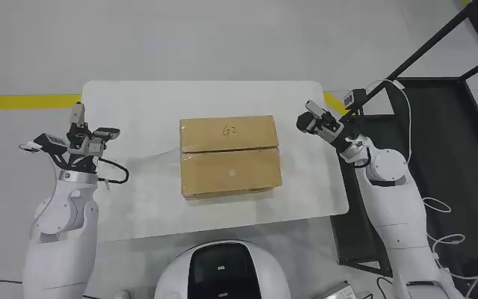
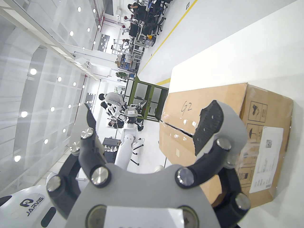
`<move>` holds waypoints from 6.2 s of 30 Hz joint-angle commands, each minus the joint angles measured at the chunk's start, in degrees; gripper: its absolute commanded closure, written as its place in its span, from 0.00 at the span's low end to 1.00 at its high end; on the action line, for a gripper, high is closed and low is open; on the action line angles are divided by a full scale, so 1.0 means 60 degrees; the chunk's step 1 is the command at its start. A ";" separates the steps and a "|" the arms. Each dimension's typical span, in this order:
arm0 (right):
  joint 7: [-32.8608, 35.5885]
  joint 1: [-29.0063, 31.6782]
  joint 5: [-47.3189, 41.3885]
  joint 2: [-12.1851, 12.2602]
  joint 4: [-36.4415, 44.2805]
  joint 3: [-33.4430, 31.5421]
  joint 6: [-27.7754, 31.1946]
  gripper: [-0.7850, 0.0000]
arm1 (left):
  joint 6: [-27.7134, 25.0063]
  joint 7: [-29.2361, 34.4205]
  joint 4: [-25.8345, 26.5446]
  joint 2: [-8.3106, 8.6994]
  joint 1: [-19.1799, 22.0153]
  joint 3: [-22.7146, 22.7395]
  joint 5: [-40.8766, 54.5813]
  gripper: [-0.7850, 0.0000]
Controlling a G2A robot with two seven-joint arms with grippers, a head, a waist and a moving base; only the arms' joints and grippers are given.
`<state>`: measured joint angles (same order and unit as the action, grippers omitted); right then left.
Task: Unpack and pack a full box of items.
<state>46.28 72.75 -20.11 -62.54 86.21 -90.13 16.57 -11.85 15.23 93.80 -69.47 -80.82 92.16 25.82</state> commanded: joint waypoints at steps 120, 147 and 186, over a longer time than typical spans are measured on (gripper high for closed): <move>0.3955 -0.0765 0.1440 0.0350 -0.1255 0.0859 0.0212 0.00 | 0.0000 -0.0001 0.0000 0.0000 0.0000 0.0000 0.0000 0.00; 0.5411 -0.2470 0.0465 0.0253 -0.3449 0.2546 0.1493 0.00 | 0.0000 -0.0001 0.0000 0.0000 0.0000 0.0000 0.0000 0.00; 0.5650 -0.2280 -0.1653 0.1799 -0.0880 0.4201 0.1261 0.00 | 0.0000 -0.0001 0.0000 0.0000 0.0000 0.0000 0.0000 0.00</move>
<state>80.58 58.72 -30.42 -52.09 80.02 -65.15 23.74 -11.85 15.23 93.80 -69.47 -80.82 92.16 25.82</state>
